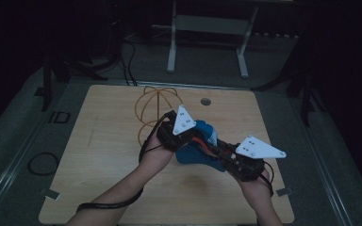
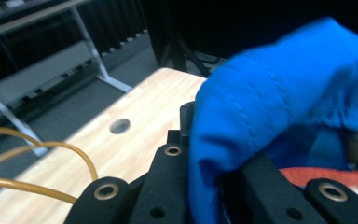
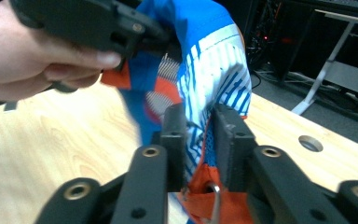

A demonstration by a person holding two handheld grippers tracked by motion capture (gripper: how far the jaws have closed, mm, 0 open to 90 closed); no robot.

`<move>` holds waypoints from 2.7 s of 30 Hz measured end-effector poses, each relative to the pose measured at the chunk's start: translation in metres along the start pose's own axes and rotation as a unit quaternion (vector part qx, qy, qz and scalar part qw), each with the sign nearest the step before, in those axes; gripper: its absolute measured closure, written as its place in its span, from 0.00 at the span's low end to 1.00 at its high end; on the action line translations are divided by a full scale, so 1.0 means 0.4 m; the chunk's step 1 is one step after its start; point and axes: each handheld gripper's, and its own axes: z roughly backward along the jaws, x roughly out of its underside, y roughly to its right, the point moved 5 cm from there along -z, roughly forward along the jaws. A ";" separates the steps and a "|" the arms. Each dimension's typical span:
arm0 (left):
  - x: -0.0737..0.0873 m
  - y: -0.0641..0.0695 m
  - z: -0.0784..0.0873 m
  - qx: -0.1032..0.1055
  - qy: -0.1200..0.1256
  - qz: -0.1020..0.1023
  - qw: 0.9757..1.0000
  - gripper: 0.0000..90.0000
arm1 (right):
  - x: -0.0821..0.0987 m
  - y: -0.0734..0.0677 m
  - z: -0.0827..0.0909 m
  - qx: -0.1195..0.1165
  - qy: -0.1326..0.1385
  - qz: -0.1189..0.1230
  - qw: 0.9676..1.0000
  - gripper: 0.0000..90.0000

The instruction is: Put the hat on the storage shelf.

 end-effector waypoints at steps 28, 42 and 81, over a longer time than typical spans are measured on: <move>0.042 -0.011 0.112 0.230 0.220 -0.065 0.946 0.99 | 0.035 -0.002 0.095 -0.122 0.015 0.037 0.992 0.55; 0.040 0.006 0.100 0.262 0.236 -0.058 0.934 0.99 | 0.031 -0.057 0.026 -0.135 0.014 0.054 0.989 0.70; 0.102 -0.070 0.159 0.172 0.164 -0.045 0.970 0.31 | -0.052 0.040 0.103 -0.057 0.059 0.024 0.996 1.00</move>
